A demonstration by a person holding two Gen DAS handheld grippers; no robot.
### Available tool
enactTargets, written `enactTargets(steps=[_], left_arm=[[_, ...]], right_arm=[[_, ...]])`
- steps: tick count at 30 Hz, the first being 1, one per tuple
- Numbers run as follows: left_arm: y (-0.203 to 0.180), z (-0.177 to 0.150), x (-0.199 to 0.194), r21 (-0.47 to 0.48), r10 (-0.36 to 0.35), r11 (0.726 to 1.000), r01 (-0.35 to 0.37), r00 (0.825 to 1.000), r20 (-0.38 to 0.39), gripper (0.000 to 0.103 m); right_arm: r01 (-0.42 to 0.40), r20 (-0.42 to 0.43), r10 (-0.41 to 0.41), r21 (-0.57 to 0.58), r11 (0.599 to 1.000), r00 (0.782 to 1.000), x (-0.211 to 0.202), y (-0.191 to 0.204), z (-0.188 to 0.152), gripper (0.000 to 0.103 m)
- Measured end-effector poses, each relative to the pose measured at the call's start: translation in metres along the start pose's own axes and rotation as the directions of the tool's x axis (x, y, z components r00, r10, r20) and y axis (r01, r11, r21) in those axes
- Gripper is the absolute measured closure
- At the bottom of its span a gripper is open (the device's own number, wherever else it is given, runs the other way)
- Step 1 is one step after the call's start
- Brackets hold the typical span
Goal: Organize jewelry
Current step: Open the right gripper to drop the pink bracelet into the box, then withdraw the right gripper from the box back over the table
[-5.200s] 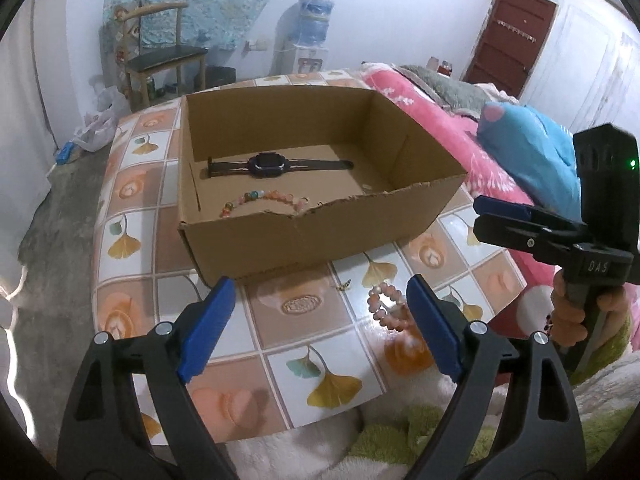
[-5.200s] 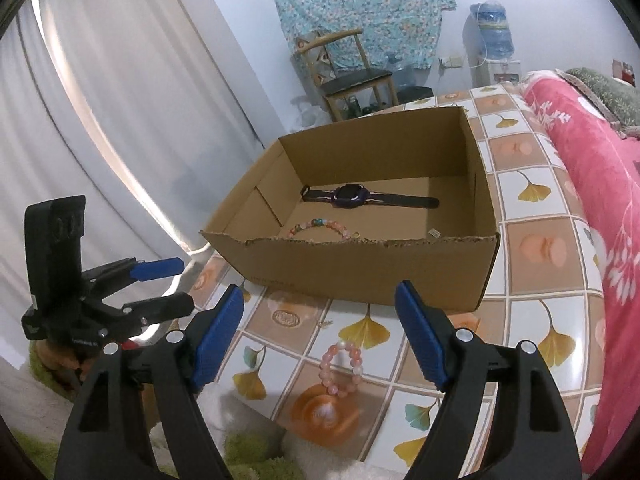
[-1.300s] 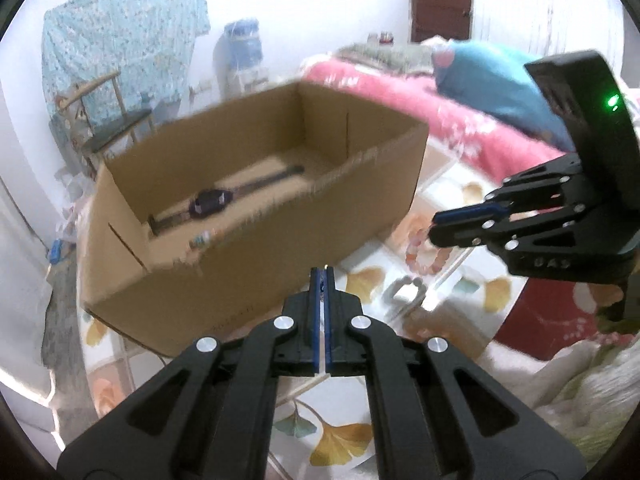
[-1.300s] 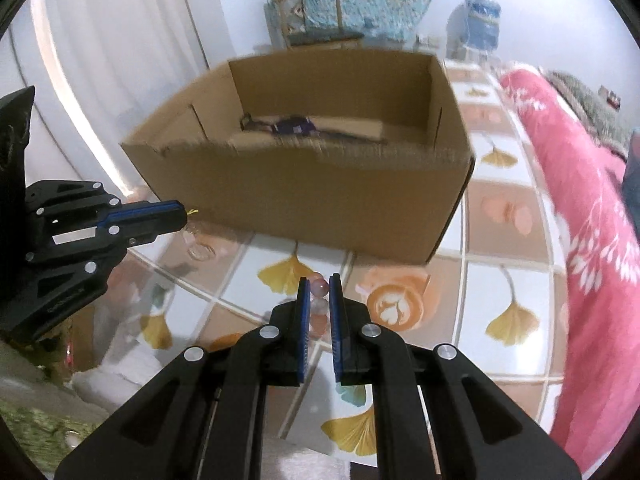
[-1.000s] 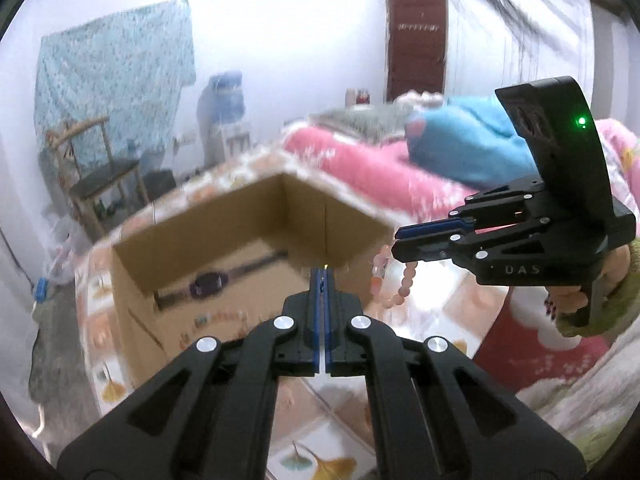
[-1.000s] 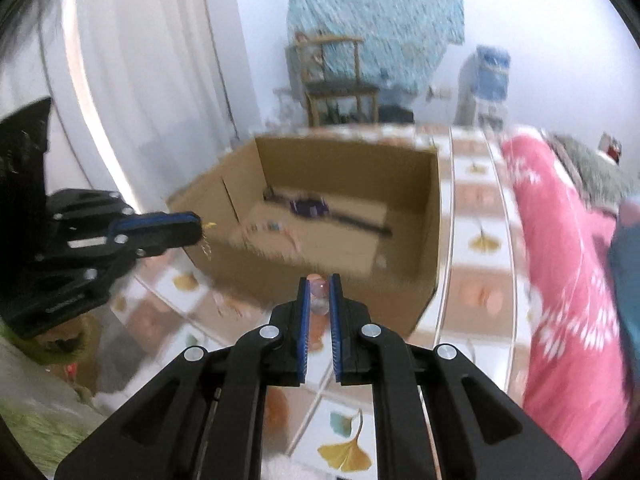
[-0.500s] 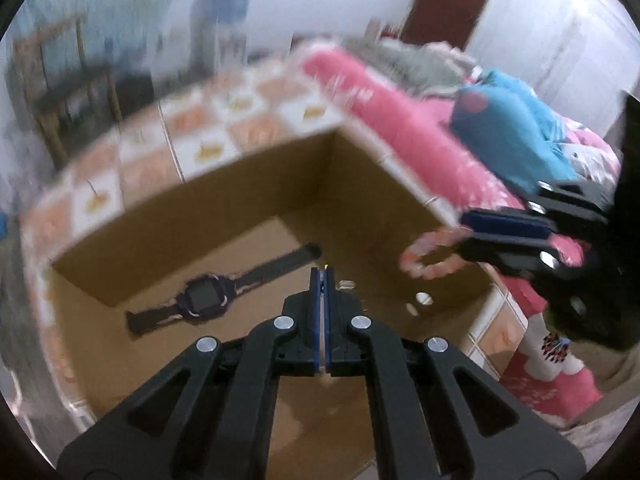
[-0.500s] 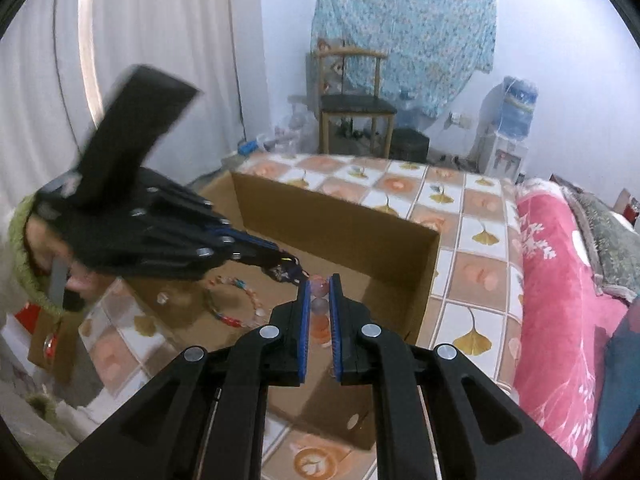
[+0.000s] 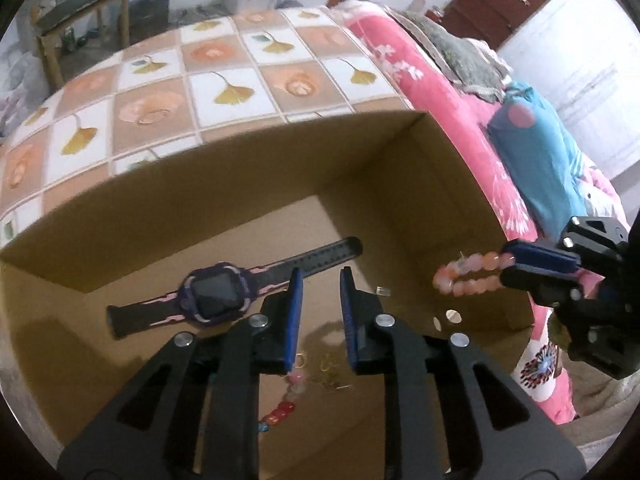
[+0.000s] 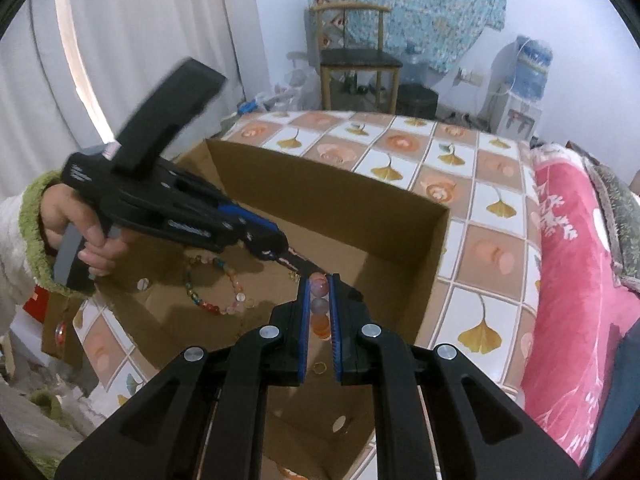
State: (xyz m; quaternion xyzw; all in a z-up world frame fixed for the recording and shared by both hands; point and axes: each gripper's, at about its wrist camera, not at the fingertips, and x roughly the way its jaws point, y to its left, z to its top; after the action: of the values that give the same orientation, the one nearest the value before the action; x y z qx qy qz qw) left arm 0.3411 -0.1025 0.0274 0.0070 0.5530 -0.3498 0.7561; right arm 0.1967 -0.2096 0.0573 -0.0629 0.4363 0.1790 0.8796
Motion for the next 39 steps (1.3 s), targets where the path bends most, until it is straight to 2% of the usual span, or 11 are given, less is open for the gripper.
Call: enactTargets(steps=[4, 7, 10, 12, 15, 20, 25, 30, 31, 35, 39], left_arm=[[0.002, -0.003, -0.029, -0.007, 0.03, 1.0, -0.03, 0.996, 0.078, 0.083], [0.002, -0.012, -0.057, -0.009, 0.061, 0.998, -0.06, 0.985, 0.16, 0.076], [0.002, -0.028, -0.08, -0.021, 0.07, 0.998, -0.067, 0.973, 0.219, 0.075], [0.002, -0.04, -0.092, -0.027, 0.072, 0.997, -0.068, 0.967, 0.246, 0.075], [0.0, -0.061, -0.107, -0.037, 0.095, 0.995, -0.088, 0.953, 0.287, 0.075], [-0.006, -0.097, -0.132, -0.069, 0.134, 0.991, -0.116, 0.919, 0.37, 0.072], [-0.024, -0.13, -0.151, -0.077, 0.178, 0.984, -0.161, 0.876, 0.447, 0.055], [-0.048, -0.164, -0.167, -0.058, 0.207, 0.977, -0.207, 0.826, 0.525, 0.024], [-0.051, -0.169, -0.167, -0.056, 0.215, 0.974, -0.219, 0.82, 0.531, 0.021], [-0.064, -0.183, -0.164, -0.064, 0.265, 0.96, -0.274, 0.805, 0.53, 0.013], [-0.073, -0.19, -0.162, -0.1, 0.304, 0.949, -0.298, 0.793, 0.528, 0.01]], right_arm=[[-0.057, -0.095, 0.057, 0.001, 0.998, 0.994, 0.021, 0.008, 0.011, 0.093], [-0.084, -0.147, 0.082, -0.01, 0.996, 0.986, 0.036, 0.018, 0.017, 0.093], [-0.078, -0.22, 0.07, -0.024, 0.997, 0.973, 0.057, 0.025, 0.021, 0.092], [-0.078, -0.271, 0.07, -0.02, 0.997, 0.96, 0.07, 0.025, 0.02, 0.083], [-0.027, -0.284, 0.021, -0.02, 0.999, 0.959, 0.075, 0.021, 0.016, 0.08], [0.01, -0.213, -0.008, 0.006, 1.0, 0.977, 0.045, 0.016, 0.013, 0.08], [-0.006, -0.07, 0.014, 0.102, 0.995, 0.997, -0.007, 0.016, 0.0, 0.077], [-0.092, 0.102, 0.071, 0.224, 0.97, 0.992, -0.053, 0.031, -0.032, 0.058], [-0.097, 0.131, 0.066, 0.245, 0.965, 0.989, -0.06, 0.037, -0.041, 0.057], [-0.053, 0.195, -0.007, 0.298, 0.953, 0.981, -0.077, 0.059, -0.075, 0.033], [0.005, 0.183, -0.065, 0.313, 0.95, 0.981, -0.077, 0.071, -0.095, 0.024]])
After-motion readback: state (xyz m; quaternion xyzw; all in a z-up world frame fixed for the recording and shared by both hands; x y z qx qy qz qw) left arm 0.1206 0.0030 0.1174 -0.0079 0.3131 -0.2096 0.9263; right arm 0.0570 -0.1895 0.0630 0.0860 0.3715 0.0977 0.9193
